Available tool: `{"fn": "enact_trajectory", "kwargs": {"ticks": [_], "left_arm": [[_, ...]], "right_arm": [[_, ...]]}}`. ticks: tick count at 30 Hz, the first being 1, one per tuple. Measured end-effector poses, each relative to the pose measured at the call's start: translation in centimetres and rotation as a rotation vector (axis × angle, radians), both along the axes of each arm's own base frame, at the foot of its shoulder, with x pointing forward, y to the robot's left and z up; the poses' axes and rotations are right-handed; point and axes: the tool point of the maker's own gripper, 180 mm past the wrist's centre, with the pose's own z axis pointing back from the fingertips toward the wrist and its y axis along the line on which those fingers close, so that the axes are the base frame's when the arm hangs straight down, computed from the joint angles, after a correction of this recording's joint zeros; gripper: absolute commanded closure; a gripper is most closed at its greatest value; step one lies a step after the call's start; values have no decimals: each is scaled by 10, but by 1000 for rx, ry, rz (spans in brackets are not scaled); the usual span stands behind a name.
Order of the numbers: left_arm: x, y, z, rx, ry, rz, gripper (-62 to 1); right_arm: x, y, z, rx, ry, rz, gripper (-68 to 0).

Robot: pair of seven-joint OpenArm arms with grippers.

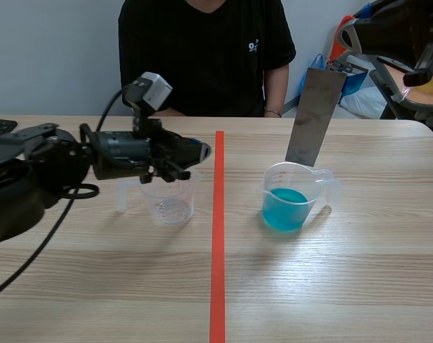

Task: Do the redox reaction experiment.
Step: 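Lower the plate into the blue solution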

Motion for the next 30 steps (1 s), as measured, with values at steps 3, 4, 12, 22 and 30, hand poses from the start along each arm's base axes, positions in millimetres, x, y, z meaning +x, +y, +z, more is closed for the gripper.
{"fn": "enact_trajectory", "kwargs": {"ticks": [3, 4, 12, 22, 30], "left_arm": [[-6, 28, 11, 37, -48, 11, -27], [-9, 37, 13, 50, -59, 16, -27], [-38, 136, 23, 118, -90, 152, -27], [-124, 229, -28, 295, -15, 270, -27], [-202, 269, -57, 445, -19, 357, -27]], "right_arm": [[0, 0, 0, -1, 0, 0, -7], [0, 0, 0, -1, 1, 0, -7], [-2, -1, -6, -47, 0, 16, -6], [0, -8, -13, -124, -16, 6, -6], [4, -15, -19, -135, -2, -11, -7]]}}
